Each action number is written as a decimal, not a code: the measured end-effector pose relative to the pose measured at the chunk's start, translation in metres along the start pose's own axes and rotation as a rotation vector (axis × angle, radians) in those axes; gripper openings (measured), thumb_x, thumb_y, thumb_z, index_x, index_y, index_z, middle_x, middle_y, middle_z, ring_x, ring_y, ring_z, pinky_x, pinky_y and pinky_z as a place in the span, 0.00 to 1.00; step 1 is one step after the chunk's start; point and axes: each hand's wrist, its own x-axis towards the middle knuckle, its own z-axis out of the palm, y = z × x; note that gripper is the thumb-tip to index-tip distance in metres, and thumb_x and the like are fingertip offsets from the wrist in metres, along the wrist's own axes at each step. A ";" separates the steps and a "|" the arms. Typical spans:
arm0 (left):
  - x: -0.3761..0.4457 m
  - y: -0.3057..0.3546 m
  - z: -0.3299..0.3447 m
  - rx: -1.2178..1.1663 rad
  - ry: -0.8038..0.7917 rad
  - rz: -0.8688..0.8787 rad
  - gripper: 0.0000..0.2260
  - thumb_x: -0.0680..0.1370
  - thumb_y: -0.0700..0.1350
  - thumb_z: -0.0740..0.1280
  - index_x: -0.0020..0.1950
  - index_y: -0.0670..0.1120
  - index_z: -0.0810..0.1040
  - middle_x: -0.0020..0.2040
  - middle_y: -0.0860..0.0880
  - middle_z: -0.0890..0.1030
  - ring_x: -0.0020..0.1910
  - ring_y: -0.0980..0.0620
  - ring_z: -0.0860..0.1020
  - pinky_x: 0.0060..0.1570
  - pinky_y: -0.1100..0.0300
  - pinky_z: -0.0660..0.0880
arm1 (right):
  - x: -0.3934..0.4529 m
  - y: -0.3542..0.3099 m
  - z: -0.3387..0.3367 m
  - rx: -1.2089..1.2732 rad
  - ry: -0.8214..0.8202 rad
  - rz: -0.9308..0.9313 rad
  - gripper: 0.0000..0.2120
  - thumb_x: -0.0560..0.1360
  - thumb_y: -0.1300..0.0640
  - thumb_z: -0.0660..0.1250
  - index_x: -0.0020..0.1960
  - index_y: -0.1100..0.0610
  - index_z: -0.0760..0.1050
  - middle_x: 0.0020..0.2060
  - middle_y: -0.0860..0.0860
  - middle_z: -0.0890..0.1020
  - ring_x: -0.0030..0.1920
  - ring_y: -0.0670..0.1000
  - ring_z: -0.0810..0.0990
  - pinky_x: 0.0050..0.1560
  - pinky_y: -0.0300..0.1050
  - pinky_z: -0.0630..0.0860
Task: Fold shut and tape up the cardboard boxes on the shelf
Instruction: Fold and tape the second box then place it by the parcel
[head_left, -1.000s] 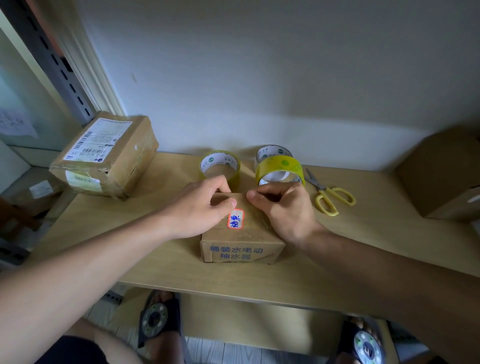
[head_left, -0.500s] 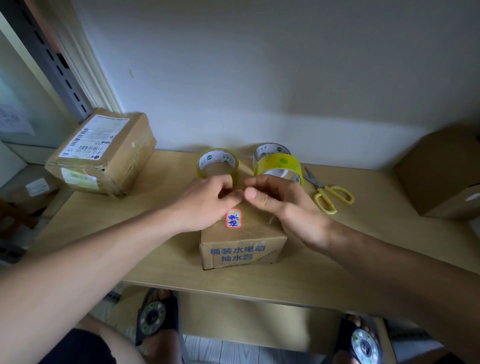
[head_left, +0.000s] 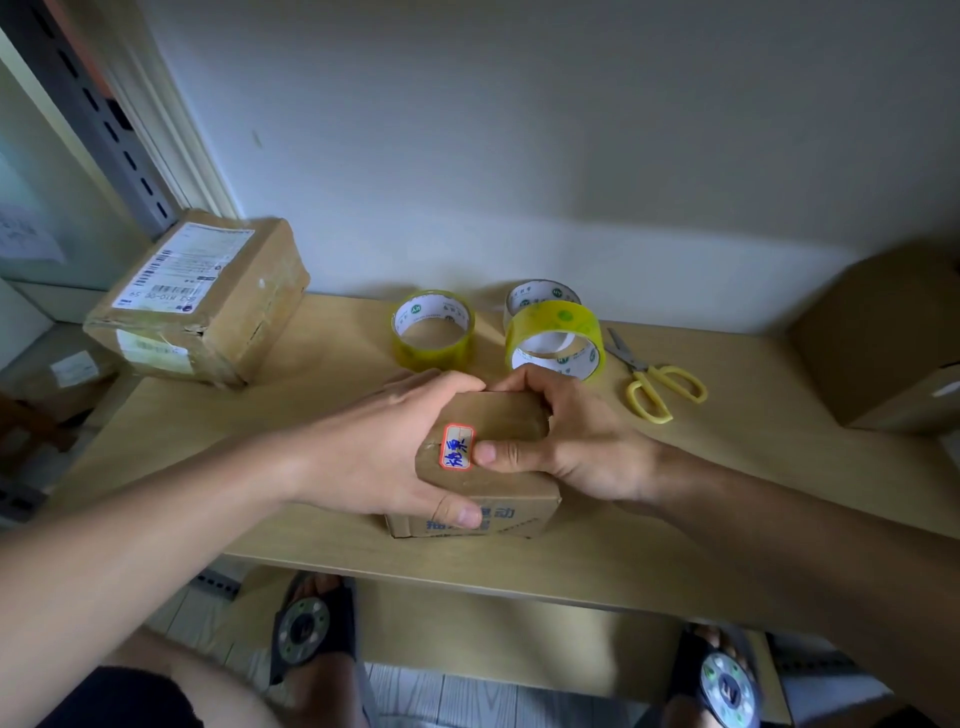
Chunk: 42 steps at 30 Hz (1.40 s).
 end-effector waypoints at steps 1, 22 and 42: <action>0.001 -0.001 0.000 -0.003 0.009 0.002 0.45 0.67 0.64 0.78 0.77 0.61 0.57 0.71 0.64 0.65 0.69 0.66 0.63 0.68 0.64 0.65 | 0.002 0.001 0.001 0.010 0.009 -0.015 0.21 0.69 0.56 0.81 0.58 0.56 0.78 0.45 0.45 0.83 0.42 0.36 0.80 0.43 0.32 0.76; 0.021 -0.001 0.022 -0.467 0.337 -0.049 0.26 0.60 0.59 0.86 0.47 0.48 0.78 0.35 0.59 0.80 0.34 0.60 0.77 0.36 0.67 0.70 | 0.002 0.014 0.011 0.087 0.241 0.037 0.19 0.86 0.47 0.55 0.57 0.58 0.79 0.49 0.48 0.83 0.49 0.44 0.79 0.51 0.32 0.72; 0.039 0.001 0.034 -0.593 0.556 -0.154 0.05 0.74 0.45 0.76 0.40 0.46 0.82 0.38 0.42 0.84 0.35 0.52 0.78 0.42 0.49 0.79 | -0.020 0.020 0.039 -0.182 0.376 -0.258 0.20 0.81 0.42 0.60 0.70 0.49 0.72 0.63 0.43 0.77 0.64 0.39 0.74 0.63 0.32 0.69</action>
